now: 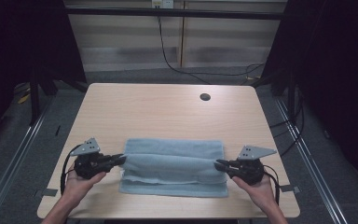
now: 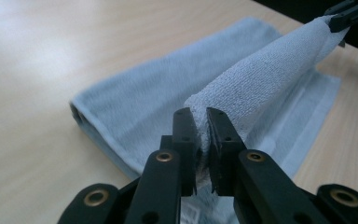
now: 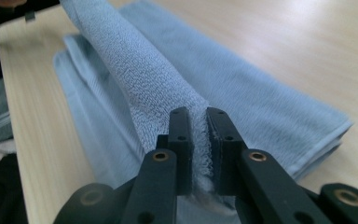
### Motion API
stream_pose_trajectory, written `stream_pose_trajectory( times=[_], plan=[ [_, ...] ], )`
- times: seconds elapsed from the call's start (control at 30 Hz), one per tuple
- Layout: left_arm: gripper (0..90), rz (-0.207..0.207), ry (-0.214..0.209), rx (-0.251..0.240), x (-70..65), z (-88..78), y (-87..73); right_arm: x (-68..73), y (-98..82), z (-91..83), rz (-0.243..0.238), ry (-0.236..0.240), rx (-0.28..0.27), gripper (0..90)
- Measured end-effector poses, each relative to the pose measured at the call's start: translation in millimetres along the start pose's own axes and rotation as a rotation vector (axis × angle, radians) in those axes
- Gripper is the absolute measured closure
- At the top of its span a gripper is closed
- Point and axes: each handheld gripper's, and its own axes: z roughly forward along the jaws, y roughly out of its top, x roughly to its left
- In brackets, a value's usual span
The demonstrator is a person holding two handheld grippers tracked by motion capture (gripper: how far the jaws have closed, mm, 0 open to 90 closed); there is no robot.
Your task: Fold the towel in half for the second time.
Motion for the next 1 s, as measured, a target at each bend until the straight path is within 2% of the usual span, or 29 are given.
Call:
stream_pose_trajectory(
  times=[0.07, 0.17, 0.23, 0.27, 0.3, 0.37, 0.4, 0.47, 0.53, 0.6, 0.63, 0.67, 0.7, 0.73, 0.8, 0.83, 0.87, 0.9, 0.93, 0.97, 1.0],
  plan=[
    [82.8, -0.006, -0.005, 0.025, -3.9, 2.7, -9.9, 5.0, -8.0, 3.2, -0.008, -0.003, 0.02, 80.3],
    [82.0, -0.009, -0.017, 0.054, -7.6, 2.0, -20.8, 7.2, -20.1, 7.7, 0.013, 0.007, 0.052, 78.3],
    [81.6, -0.036, -0.028, 0.051, -9.3, 1.2, -27.7, 6.9, -28.4, 10.1, 0.028, 0.023, 0.071, 75.9],
    [80.9, -0.036, -0.028, 0.051, -9.3, 1.2, -27.7, 6.9, -28.4, 10.1, 0.028, 0.023, 0.071, 75.9],
    [79.9, -0.023, -0.029, 0.08, -12.7, 1.4, -34.3, 7.4, -34.5, 10.5, 0.041, 0.029, 0.089, 72.5],
    [78.1, -0.03, -0.04, 0.083, -13.7, 1.3, -36.0, 7.9, -36.3, 9.6, 0.046, 0.035, 0.09, 70.7],
    [78.1, -0.048, -0.053, 0.086, -15.3, -0.5, -38.9, 8.5, -37.5, 8.8, 0.052, 0.036, 0.094, 69.6],
    [72.0, -0.066, -0.083, 0.075, -18.7, -5.7, -40.6, 12.5, -43.3, 3.2, 0.073, 0.07, 0.095, 63.8],
    [65.5, -0.079, -0.104, 0.05, -21.3, -9.6, -38.2, 14.6, -43.4, -1.9, 0.086, 0.074, 0.077, 58.5],
    [57.3, -0.067, -0.076, 0.032, -20.4, -12.0, -31.2, 13.4, -40.9, -8.4, 0.101, 0.067, 0.043, 57.1],
    [55.0, -0.059, -0.071, 0.035, -18.7, -11.1, -25.9, 11.5, -38.3, -11.1, 0.109, 0.063, 0.019, 55.8],
    [53.3, -0.034, -0.049, 0.05, -15.1, -9.3, -18.3, 8.7, -34.7, -13.0, 0.119, 0.053, 0.002, 54.9],
    [51.6, -0.034, -0.049, 0.05, -15.1, -9.3, -18.3, 8.7, -34.7, -13.0, 0.119, 0.053, 0.002, 54.9],
    [49.6, -0.042, -0.006, 0.056, -4.2, -5.5, -6.8, 1.7, -24.6, -14.3, 0.13, 0.009, -0.026, 49.0],
    [45.1, -0.059, 0.032, 0.051, 7.1, -2.4, 1.6, -3.2, -16.1, -13.5, 0.145, -0.021, -0.051, 45.6],
    [43.9, -0.059, 0.032, 0.051, 7.1, -2.4, 1.6, -3.2, -16.1, -13.5, 0.145, -0.021, -0.051, 45.6],
    [41.1, -0.08, 0.09, 0.034, 20.7, -0.3, 8.1, -8.5, -5.1, -11.2, 0.144, -0.061, -0.067, 39.9],
    [40.8, -0.08, 0.09, 0.034, 20.7, -0.3, 8.1, -8.5, -5.1, -11.2, 0.144, -0.061, -0.067, 39.9],
    [40.8, -0.08, 0.102, 0.029, 26.1, 0.0, 9.6, -11.3, -0.4, -9.7, 0.147, -0.076, -0.076, 38.8],
    [40.0, -0.078, 0.139, 0.002, 35.6, -0.8, 9.2, -18.2, 7.3, -7.9, 0.156, -0.108, -0.086, 37.3],
    [39.4, -0.112, 0.156, 0.0, 42.7, -1.2, 8.0, -22.0, 9.1, -6.9, 0.159, -0.12, -0.091, 36.5]
  ],
)
